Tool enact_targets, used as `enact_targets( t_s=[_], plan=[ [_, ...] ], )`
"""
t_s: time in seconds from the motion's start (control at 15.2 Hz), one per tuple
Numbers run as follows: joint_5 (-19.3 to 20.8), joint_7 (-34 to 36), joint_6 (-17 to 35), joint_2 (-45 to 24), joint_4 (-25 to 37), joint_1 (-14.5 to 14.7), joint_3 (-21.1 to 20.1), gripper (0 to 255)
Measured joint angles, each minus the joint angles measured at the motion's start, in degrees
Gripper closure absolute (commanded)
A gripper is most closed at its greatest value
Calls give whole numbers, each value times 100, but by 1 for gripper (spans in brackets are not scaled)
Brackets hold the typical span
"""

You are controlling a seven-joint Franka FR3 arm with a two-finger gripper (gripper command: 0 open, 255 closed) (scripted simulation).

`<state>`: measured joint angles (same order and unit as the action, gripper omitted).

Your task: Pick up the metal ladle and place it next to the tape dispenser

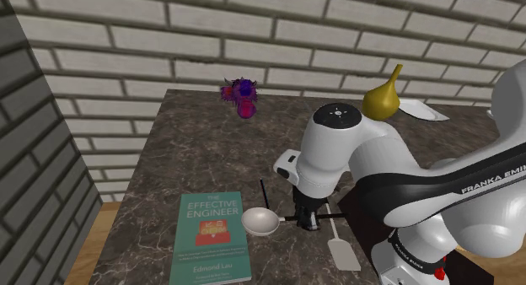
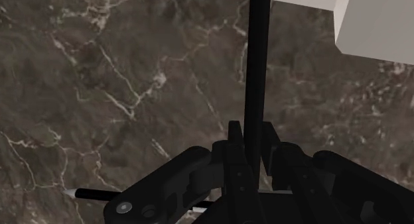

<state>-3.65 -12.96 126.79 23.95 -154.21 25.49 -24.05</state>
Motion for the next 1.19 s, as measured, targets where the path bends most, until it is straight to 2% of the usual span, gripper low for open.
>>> enact_targets(
  t_s=[0.07,0.13,0.53,0.86,1.19],
  plan=[
    [0,0,2,-1,0,0,0,255],
    [1,0,2,-2,0,0,0,0],
    [1,0,3,-2,0,-1,0,0],
    [-63,-66,-758,344,435,67,88,0],
    [-70,-79,-862,387,489,75,103,0]
  ],
)
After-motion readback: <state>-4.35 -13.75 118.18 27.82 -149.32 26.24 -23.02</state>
